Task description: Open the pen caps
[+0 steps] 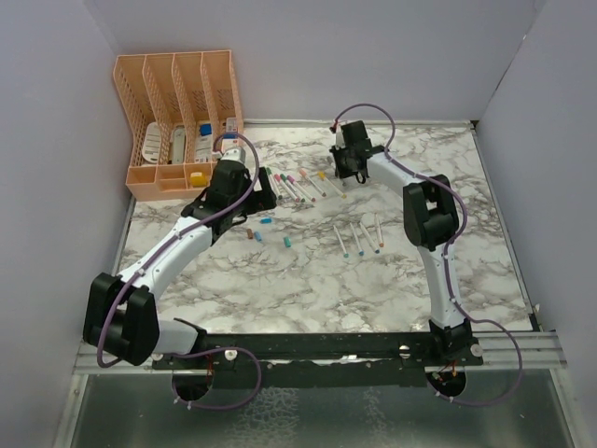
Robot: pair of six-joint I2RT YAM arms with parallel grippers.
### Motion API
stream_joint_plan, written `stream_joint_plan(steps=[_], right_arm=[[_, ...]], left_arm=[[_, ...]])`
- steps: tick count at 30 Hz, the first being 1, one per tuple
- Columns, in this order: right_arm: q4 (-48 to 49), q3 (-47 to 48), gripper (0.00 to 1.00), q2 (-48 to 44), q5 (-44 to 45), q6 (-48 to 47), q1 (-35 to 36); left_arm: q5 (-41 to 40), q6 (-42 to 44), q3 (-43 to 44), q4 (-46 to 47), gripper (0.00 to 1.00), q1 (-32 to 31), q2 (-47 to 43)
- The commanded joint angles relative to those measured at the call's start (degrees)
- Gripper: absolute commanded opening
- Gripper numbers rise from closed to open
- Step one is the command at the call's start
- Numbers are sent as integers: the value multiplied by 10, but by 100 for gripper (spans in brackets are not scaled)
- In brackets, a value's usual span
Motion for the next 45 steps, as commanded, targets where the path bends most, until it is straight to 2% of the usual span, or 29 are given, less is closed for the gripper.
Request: stream_joint_plan(steps=[1, 5, 8, 12, 17, 24, 32, 45], right_arm=[[-19, -27, 1, -14, 15, 10, 1], [33, -80, 1, -110, 17, 21, 1], [75, -143, 1, -203, -21, 31, 1], [70, -215, 1, -309, -89, 58, 8], [90, -340, 1, -426, -88, 80, 62], [109, -462, 1, -553, -100, 127, 136], [66, -463, 2, -610, -113, 137, 145], [57, -450, 1, -617, -130, 136, 150]], left_arm=[[21, -16, -2, 11, 97, 4, -37], [42, -36, 7, 12, 96, 3, -59], [66, -52, 8, 25, 96, 1, -68], [108, -93, 0, 65, 95, 1, -61], [156, -130, -9, 142, 93, 0, -35], [159, -182, -32, 222, 91, -9, -40], [166, -205, -35, 227, 90, -33, -57], [150, -235, -20, 261, 87, -89, -27]])
